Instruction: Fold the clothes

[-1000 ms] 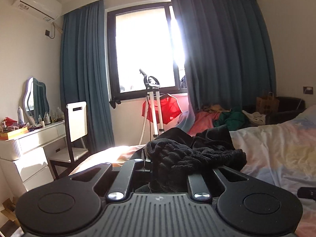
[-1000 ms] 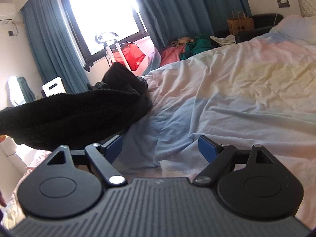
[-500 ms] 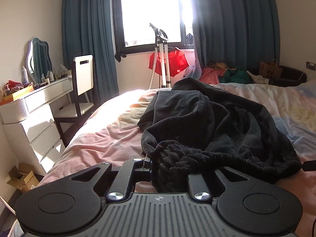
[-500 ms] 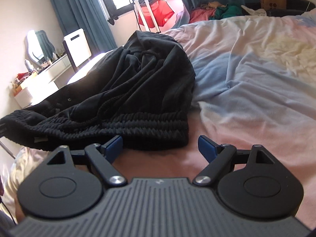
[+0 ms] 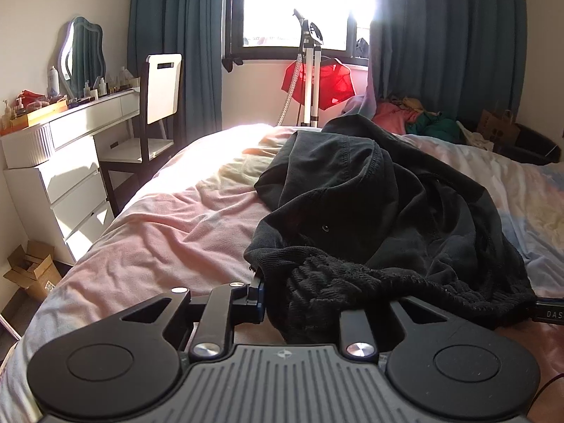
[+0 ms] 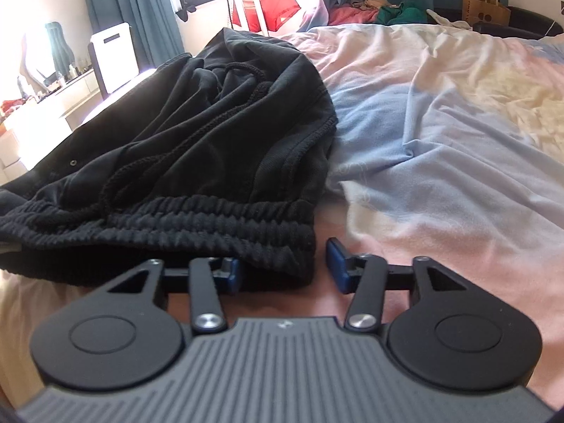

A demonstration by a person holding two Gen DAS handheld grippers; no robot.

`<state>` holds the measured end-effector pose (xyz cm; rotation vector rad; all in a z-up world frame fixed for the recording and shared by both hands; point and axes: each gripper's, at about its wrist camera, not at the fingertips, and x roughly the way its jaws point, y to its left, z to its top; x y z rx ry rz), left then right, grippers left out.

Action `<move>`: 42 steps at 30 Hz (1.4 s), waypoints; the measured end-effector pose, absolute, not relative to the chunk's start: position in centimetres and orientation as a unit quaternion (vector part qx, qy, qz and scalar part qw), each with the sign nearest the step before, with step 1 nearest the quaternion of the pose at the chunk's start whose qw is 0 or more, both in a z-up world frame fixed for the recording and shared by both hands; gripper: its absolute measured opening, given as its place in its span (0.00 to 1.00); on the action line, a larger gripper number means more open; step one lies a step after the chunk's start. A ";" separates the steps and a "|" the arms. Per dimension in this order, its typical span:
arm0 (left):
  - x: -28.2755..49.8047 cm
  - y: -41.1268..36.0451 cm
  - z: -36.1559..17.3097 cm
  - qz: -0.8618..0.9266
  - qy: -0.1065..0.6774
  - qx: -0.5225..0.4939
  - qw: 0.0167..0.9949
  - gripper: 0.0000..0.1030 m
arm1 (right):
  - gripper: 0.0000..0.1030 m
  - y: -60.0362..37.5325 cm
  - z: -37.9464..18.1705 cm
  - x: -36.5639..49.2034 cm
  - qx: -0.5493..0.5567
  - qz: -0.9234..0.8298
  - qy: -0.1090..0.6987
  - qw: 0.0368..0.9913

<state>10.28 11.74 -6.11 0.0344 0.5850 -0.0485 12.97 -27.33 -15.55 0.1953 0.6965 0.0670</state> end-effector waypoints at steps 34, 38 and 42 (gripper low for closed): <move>11.1 12.6 -8.3 -0.082 0.425 -0.070 0.899 0.92 | 0.40 -34.8 -11.4 7.7 0.310 0.031 0.309 0.899; 11.9 11.6 -9.8 -0.093 0.447 -0.075 0.887 0.85 | 0.52 -36.0 -15.4 10.7 0.387 0.020 0.332 0.860; 12.0 11.4 -10.5 -0.084 0.446 -0.083 0.887 0.79 | 0.52 -35.1 -17.7 13.3 0.417 0.078 0.353 0.834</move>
